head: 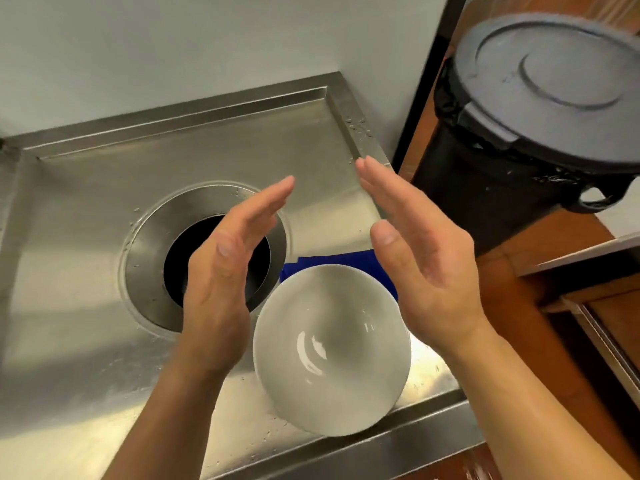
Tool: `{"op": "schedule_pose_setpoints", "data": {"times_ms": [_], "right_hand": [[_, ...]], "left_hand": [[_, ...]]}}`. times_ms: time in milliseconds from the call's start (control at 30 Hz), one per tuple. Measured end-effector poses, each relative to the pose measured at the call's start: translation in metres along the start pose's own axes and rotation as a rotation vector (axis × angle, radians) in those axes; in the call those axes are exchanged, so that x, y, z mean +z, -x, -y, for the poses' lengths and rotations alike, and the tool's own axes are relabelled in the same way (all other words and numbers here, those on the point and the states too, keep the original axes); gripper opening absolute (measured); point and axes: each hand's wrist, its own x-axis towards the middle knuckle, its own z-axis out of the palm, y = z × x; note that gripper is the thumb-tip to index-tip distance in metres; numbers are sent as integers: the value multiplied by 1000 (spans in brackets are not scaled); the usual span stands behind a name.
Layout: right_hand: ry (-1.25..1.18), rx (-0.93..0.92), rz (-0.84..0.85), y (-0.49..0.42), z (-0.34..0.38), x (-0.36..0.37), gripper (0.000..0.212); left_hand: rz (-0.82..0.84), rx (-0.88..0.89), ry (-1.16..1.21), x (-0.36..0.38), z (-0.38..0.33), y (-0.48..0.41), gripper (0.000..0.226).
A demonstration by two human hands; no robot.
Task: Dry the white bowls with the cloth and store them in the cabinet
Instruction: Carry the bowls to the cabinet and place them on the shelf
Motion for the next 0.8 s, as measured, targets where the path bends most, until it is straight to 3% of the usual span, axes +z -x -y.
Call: {"op": "schedule_pose_setpoints", "data": {"times_ms": [200, 333, 433, 600, 800], "right_hand": [[13, 62, 10, 20, -13, -2, 52], [62, 286, 33, 48, -49, -7, 56], [81, 455, 104, 71, -79, -4, 63], [28, 492, 72, 86, -105, 3, 54], [-302, 642, 23, 88, -119, 2, 49]], "left_hand": [[-149, 2, -124, 5, 18, 28, 58], [-172, -158, -221, 12, 50, 56, 55], [-218, -302, -141, 14, 80, 80, 60], [-323, -405, 49, 12, 106, 104, 54], [-328, -552, 402, 17, 121, 101, 50]]}}
